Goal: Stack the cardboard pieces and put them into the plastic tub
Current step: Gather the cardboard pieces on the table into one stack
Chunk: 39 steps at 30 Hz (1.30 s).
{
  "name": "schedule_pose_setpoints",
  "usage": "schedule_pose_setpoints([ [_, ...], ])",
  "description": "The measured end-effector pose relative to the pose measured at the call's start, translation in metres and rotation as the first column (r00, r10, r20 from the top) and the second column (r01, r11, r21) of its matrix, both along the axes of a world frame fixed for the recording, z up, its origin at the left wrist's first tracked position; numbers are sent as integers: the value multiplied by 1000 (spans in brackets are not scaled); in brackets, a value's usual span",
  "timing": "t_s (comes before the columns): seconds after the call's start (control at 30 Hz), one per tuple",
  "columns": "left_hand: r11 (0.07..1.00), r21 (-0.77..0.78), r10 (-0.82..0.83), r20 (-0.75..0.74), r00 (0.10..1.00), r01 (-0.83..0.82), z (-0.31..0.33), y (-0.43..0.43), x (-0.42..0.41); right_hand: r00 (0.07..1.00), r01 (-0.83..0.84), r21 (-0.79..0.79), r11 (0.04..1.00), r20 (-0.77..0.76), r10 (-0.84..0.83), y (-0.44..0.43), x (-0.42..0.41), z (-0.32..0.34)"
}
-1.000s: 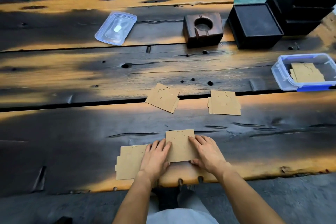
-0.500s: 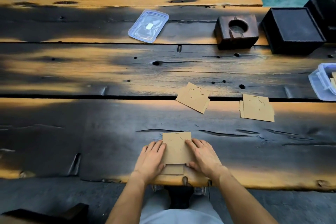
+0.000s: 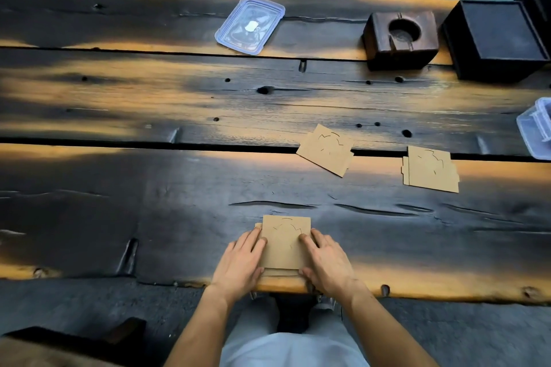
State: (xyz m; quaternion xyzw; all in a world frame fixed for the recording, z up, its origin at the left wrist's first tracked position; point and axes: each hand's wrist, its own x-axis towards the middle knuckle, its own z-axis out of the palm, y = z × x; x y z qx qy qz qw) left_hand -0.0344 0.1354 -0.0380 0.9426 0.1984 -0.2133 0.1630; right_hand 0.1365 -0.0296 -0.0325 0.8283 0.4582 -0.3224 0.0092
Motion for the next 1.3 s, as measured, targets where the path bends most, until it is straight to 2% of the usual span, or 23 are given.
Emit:
schedule_pose_setpoints([
  [0.23,999,-7,47,-36,998,-47,-3,1,-17,1000,-29,-21,999,7,29,11,-15,-5],
  [0.5,991,-102,80,-58,995,-85,-5,-4,-5,998,1,-48,999,-59,-4,12,-16,-2],
  [0.8,996,-29,-89,-55,995,88,-8,-2,31,994,105,-65,992,-2,-105,8,5,2],
  [1.17,992,-82,-96,-48,994,92,-10,-8,66,989,145,-38,989,8,-145,-6,34,-6],
  [1.3,994,-76,-78,-86,993,72,-8,-9,67,995,99,-9,995,-7,-99,-15,40,-13],
])
